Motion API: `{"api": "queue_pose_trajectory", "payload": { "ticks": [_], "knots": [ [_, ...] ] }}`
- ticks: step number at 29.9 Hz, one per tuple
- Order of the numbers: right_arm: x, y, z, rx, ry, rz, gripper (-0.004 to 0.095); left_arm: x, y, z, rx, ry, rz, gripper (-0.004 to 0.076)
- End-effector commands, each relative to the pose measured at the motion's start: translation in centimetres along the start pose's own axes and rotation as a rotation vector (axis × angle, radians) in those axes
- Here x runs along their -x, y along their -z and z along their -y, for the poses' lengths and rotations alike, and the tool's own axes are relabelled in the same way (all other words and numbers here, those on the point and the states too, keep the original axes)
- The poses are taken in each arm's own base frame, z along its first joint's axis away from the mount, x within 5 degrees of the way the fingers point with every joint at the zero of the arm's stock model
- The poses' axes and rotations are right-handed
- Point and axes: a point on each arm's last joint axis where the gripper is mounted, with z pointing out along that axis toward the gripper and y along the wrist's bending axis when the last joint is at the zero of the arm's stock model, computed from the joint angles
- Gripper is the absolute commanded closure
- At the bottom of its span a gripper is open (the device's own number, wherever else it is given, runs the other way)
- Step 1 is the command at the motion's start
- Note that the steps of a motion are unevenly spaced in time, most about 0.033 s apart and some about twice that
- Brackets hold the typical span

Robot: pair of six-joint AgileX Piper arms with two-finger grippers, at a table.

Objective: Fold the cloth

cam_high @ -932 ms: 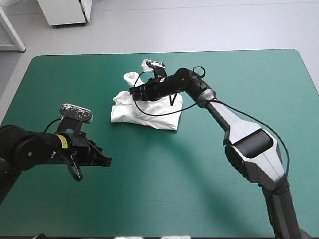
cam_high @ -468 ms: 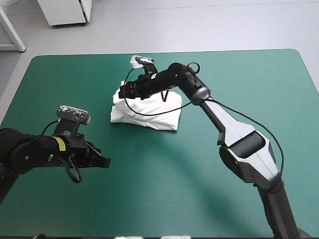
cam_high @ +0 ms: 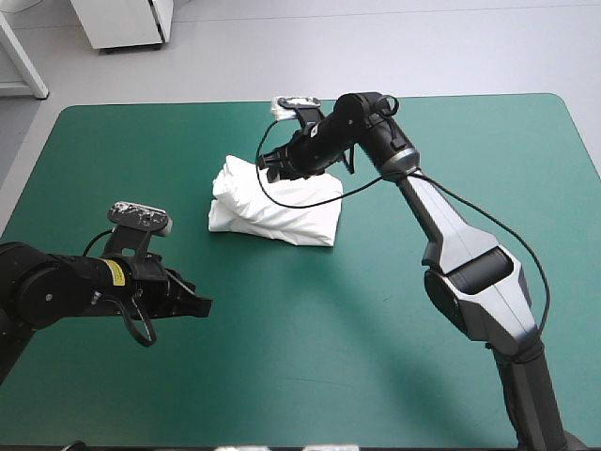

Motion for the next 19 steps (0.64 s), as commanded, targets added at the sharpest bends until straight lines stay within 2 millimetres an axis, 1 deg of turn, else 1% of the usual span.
{"api": "queue_pose_trajectory", "payload": {
  "ticks": [1,3,5,10,12,15,17,19],
  "knots": [
    [1.1,7.2,-1.9,-0.036,0.045,0.153,0.0463,-0.2,1.0,0.4,-0.031,0.016,-0.001,0.0733],
    [0.9,8.2,-1.4,-0.087,0.045,0.155,0.0463,-0.2,1.0,0.4,-0.037,0.018,0.0,0.0733],
    [0.2,8.7,-0.6,-0.131,0.032,0.13,0.0463,-0.2,1.0,0.5,-0.044,0.019,-0.001,0.0733],
    [-3.1,9.0,1.7,-0.214,-0.031,0.0,0.0463,-0.2,1.0,0.5,-0.046,0.02,-0.002,0.0733],
    [-4.1,8.8,2.4,-0.224,-0.029,-0.009,0.0463,-0.2,1.0,0.5,-0.046,0.02,-0.002,0.0733],
    [-4.2,8.5,3.3,-0.211,-0.057,0.039,0.0463,-0.2,1.0,0.5,-0.046,0.02,-0.002,0.0733],
    [-4.0,7.7,4.3,-0.205,-0.078,0.045,0.0461,-0.2,1.0,0.5,-0.048,0.021,-0.002,0.0733],
    [-3.9,6.5,5.3,-0.178,-0.091,0.03,0.046,-0.2,1.0,0.6,-0.052,0.022,-0.002,0.0733]
  ]
}}
